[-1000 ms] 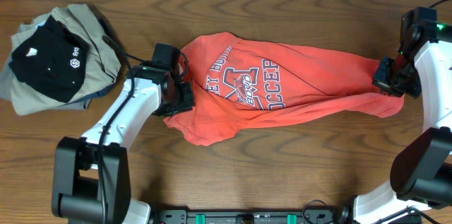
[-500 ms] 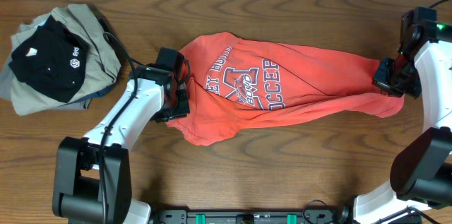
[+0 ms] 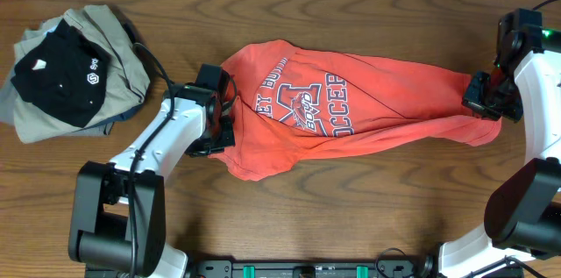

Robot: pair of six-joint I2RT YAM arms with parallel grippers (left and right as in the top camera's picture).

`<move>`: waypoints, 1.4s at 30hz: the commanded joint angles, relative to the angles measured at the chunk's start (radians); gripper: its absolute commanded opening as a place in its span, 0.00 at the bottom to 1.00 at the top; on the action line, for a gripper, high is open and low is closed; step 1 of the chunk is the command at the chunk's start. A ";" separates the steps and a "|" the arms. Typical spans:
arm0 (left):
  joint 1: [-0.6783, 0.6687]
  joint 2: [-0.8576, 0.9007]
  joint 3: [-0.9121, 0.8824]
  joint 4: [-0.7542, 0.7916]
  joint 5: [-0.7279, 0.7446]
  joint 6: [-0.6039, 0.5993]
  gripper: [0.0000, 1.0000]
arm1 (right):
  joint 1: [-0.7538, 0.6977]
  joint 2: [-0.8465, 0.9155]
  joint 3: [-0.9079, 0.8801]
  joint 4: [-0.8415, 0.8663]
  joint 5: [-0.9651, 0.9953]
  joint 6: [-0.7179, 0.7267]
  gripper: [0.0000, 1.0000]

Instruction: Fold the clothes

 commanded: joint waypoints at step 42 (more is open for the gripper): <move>0.001 -0.018 -0.060 0.083 -0.030 0.054 0.42 | -0.004 -0.004 -0.003 -0.013 0.014 -0.015 0.01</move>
